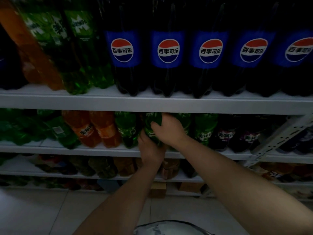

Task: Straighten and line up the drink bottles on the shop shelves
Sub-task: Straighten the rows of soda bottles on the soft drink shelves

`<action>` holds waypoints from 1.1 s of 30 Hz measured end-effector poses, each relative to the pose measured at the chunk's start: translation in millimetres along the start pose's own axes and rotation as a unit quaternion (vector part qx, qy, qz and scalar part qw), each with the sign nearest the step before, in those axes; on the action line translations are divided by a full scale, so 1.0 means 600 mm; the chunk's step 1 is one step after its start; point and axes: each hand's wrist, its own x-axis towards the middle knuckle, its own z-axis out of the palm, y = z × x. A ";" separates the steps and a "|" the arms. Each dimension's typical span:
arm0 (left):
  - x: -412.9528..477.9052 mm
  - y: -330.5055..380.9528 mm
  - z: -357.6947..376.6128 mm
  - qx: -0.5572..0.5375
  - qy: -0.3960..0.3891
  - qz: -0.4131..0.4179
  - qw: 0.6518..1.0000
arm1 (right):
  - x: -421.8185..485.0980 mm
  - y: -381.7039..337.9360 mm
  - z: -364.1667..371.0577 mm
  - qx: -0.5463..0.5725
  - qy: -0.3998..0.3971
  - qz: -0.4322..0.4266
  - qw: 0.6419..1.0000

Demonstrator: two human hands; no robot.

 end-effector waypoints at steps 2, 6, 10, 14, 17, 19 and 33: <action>0.011 -0.003 0.000 -0.023 -0.004 0.004 1.000 | 0.003 -0.001 -0.001 -0.009 0.001 -0.010 1.000; 0.035 -0.010 -0.016 -0.098 -0.077 0.011 0.992 | 0.004 -0.001 -0.009 0.005 0.007 -0.013 1.000; 0.045 -0.026 -0.033 -0.036 -0.086 0.056 0.994 | 0.003 0.001 -0.018 0.026 0.014 -0.006 1.000; 0.031 -0.033 -0.041 -0.057 -0.064 0.072 0.994 | 0.003 -0.001 -0.019 0.049 0.038 0.012 0.998; 0.031 -0.041 -0.049 -0.034 -0.108 0.126 0.986 | 0.002 0.000 -0.020 0.079 0.056 0.035 0.995; 0.037 -0.047 -0.056 -0.001 -0.151 0.147 0.978 | 0.002 0.002 -0.025 0.072 0.032 0.042 0.996; 0.048 -0.039 -0.032 0.037 -0.117 0.088 0.988 | 0.003 0.014 -0.031 0.060 0.017 0.028 0.998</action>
